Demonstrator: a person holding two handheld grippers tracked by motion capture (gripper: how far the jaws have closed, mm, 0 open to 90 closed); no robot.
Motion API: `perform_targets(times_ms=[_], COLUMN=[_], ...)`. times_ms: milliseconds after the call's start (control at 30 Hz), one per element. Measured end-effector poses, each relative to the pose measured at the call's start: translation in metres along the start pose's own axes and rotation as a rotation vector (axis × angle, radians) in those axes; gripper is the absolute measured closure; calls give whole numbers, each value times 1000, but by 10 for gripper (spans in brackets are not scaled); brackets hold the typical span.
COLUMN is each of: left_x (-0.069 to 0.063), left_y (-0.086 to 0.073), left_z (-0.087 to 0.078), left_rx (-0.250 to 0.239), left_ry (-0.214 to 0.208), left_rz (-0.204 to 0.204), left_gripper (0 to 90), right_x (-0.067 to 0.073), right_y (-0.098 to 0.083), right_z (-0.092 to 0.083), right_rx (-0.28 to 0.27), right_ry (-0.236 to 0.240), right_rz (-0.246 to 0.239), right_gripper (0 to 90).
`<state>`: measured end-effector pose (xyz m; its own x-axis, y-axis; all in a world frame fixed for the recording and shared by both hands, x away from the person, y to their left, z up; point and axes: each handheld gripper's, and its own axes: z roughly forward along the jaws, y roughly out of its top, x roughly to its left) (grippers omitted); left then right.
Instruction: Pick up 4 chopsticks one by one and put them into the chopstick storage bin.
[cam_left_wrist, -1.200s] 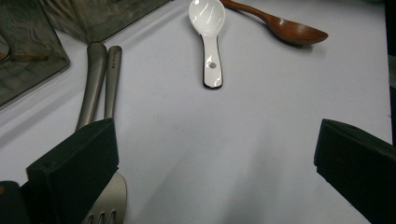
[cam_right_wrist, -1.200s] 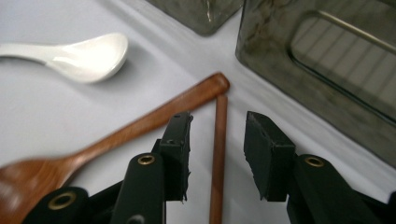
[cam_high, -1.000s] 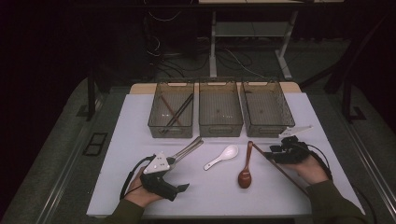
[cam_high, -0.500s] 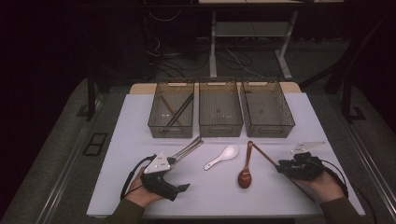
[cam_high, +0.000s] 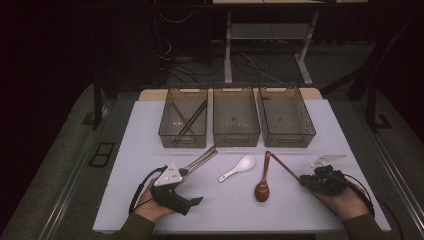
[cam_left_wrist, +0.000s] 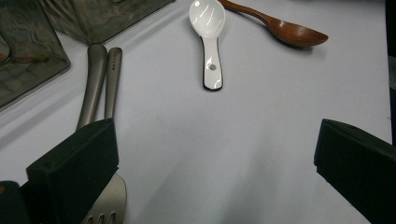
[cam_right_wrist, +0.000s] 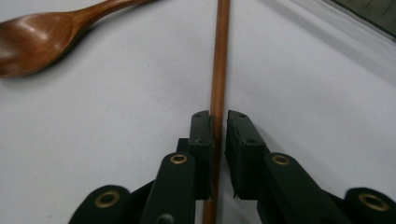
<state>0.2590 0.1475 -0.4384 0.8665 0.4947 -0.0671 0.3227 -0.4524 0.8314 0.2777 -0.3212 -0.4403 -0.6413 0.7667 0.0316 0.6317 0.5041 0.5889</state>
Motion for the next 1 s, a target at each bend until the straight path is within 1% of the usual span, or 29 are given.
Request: perform_targets(times_ms=[100,300,433,467,533,600,733,833,967,1000], left_x=[0,-1,-1,-1,-1,-1,-1,-1,-1,-1], left_y=[0,0,0,0,0,0,0,0,0,0], left_z=[0,1,1,1,1,1,1,1,1,1], left_rx=[1,3,7,8,7,7,8,8,8,8], left_ry=[0,-2,-2,-2,-2,-2,-3,-4,-4,-5], left_rz=[0,-1,4,5,5,5,5,6,6,7], left_gripper=[0,0,0,0,0,0,0,0,0,0], right_x=[1,1,0,-1,-2,-4,-8,-10,-14,-16], right_y=[0,0,1,1,0,1,1,2,2,2], right_z=[0,1,1,1,1,0,0,-1,-6,-8], right_rx=[5,6,11,9,8,12,11,10,-13,-18], right_ry=[-9,-13,-4,-4,5,24,49,48,51,51], right_rz=[-16,-26,-6,-12,5,28,41,48,63,59], right_gripper=[824,825,828,830,834,838,839,839,839,839])
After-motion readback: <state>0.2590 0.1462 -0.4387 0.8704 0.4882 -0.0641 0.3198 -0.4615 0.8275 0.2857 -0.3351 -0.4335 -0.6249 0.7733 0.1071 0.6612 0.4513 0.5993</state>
